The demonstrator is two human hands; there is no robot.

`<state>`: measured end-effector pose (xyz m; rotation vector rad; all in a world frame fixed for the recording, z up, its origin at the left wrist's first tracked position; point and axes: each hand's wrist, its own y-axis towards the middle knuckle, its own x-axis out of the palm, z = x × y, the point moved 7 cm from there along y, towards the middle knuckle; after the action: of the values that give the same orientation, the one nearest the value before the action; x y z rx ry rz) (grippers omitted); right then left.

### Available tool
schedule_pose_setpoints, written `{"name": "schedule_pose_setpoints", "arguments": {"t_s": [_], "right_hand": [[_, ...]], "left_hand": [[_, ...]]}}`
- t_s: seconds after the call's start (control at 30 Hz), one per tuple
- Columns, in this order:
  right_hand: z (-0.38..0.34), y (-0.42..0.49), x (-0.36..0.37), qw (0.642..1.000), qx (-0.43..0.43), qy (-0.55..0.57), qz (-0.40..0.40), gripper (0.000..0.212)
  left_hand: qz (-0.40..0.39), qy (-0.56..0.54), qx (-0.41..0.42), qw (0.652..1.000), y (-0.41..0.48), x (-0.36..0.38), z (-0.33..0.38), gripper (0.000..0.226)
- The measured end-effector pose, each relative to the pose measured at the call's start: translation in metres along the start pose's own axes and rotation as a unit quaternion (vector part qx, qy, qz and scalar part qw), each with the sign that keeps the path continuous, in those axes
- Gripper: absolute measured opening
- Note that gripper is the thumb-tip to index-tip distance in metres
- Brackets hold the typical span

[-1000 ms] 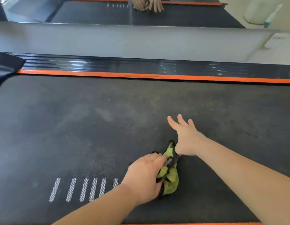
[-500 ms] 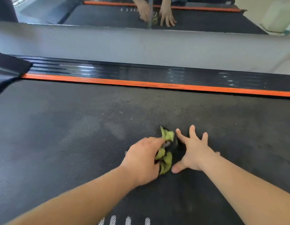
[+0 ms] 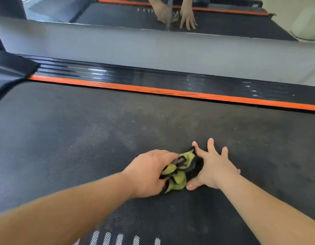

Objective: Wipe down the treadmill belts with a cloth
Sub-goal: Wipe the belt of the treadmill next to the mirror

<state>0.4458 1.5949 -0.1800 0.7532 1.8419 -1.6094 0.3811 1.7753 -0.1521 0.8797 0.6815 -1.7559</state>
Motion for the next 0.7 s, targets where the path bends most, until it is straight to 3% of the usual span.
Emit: {"name": "schedule_pose_setpoints", "arguments": {"t_s": [0.07, 0.1, 0.13, 0.2, 0.23, 0.3, 0.37, 0.43, 0.47, 0.53, 0.63, 0.7], "right_hand": [[0.001, 0.001, 0.0, 1.0, -0.007, 0.001, 0.005, 0.141], [0.001, 0.001, 0.0, 1.0, -0.007, 0.0, 0.006, 0.14], [0.001, 0.001, 0.0, 1.0, -0.005, 0.0, 0.005, 0.14], [0.0, 0.001, 0.0, 1.0, -0.001, 0.001, 0.004, 0.141], [0.0, 0.002, 0.0, 1.0, -0.001, 0.0, 0.005, 0.141], [-0.002, 0.002, -0.003, 1.0, -0.001, -0.004, 0.004, 0.141], [-0.003, 0.001, -0.002, 1.0, -0.005, -0.004, 0.003, 0.141], [-0.002, 0.0, 0.001, 1.0, -0.009, -0.004, -0.005, 0.141], [-0.001, -0.001, 0.001, 1.0, -0.008, -0.004, -0.007, 0.141], [-0.001, -0.002, 0.0, 1.0, -0.012, -0.004, -0.008, 0.141], [-0.001, -0.001, 0.0, 1.0, -0.006, -0.005, -0.006, 0.14], [-0.003, 0.0, 0.001, 1.0, -0.007, -0.013, -0.008, 0.139]], "left_hand": [[-0.042, 0.047, 0.004, 0.998, 0.011, -0.019, -0.035, 0.058], [-0.015, 0.073, -0.054, 0.996, 0.015, -0.037, -0.064, 0.058], [0.045, 0.077, -0.148, 0.985, 0.016, -0.06, -0.097, 0.057], [0.189, 0.051, -0.331, 0.923, -0.003, -0.091, -0.139, 0.053], [0.226, 0.044, -0.372, 0.899, -0.01, -0.088, -0.136, 0.053], [0.21, 0.032, -0.338, 0.917, -0.008, -0.057, -0.097, 0.056], [0.13, 0.016, -0.159, 0.979, -0.002, -0.014, -0.03, 0.051], [0.028, 0.005, -0.025, 0.999, 0.0, 0.001, -0.001, 0.048], [-0.002, 0.011, 0.003, 1.0, 0.006, -0.003, -0.009, 0.049], [0.01, 0.038, -0.062, 0.997, 0.016, -0.021, -0.045, 0.052], [0.161, 0.048, -0.285, 0.944, 0.015, -0.05, -0.08, 0.045], [0.139, 0.109, -0.276, 0.945, 0.022, -0.027, -0.043, 0.039]]}}
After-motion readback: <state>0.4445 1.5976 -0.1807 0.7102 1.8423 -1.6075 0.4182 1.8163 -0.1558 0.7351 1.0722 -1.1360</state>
